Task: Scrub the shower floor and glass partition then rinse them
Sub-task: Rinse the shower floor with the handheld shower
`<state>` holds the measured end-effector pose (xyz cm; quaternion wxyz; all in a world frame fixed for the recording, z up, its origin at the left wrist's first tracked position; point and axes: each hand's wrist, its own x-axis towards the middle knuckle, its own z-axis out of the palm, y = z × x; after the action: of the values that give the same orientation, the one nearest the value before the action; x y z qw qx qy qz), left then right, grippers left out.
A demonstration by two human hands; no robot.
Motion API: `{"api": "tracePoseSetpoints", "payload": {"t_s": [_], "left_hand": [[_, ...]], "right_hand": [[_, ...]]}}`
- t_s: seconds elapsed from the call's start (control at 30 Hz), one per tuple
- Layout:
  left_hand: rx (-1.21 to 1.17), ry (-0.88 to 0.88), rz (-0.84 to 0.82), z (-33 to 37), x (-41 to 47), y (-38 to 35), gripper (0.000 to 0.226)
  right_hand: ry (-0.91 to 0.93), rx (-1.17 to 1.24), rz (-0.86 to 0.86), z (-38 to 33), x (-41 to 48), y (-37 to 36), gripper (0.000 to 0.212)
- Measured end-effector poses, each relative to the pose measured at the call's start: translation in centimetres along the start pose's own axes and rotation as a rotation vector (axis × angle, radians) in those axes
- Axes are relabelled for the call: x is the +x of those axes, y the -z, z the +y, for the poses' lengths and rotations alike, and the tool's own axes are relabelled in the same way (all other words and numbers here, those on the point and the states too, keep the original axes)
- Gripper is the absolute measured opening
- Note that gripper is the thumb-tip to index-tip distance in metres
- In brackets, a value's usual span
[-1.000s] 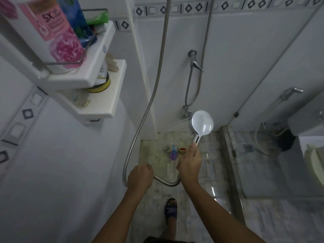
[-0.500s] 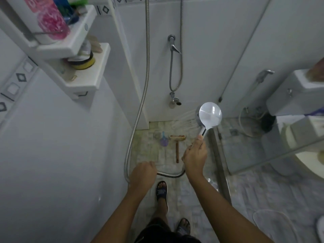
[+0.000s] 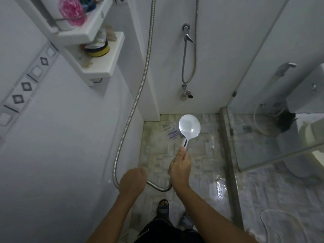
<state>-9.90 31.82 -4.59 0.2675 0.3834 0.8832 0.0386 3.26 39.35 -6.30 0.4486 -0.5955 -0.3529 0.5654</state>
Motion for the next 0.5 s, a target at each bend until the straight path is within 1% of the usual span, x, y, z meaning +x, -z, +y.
{"api": "tracePoseSetpoints", "payload": {"t_s": [0.07, 0.17, 0.27, 0.3, 0.4, 0.5], "left_hand": [[0.012, 0.053, -0.016, -1.0, -0.5, 0.0, 0.045], [0.076, 0.035, -0.033, -2.1, -0.8, -0.3, 0.046], [0.138, 0.057, -0.062, -2.4, -0.8, -0.6, 0.037], [0.154, 0.064, -0.079, -2.3, -0.8, -0.7, 0.037], [0.137, -0.005, -0.087, -2.1, -0.9, -1.7, 0.046], [0.139, -0.047, -0.089, -1.3, -1.1, -2.3, 0.048]], "right_hand": [[-0.047, 0.005, -0.015, 0.9, -0.8, -0.7, 0.043], [-0.087, -0.004, -0.010, 2.3, -1.5, -1.1, 0.045], [-0.116, -0.014, -0.022, 3.1, -2.0, -0.9, 0.045], [-0.120, -0.019, -0.014, 3.2, -2.0, -0.7, 0.045], [-0.134, -0.024, 0.013, 3.4, -2.0, 0.2, 0.046], [-0.152, -0.025, 0.059, 3.6, -1.8, 1.5, 0.048]]}}
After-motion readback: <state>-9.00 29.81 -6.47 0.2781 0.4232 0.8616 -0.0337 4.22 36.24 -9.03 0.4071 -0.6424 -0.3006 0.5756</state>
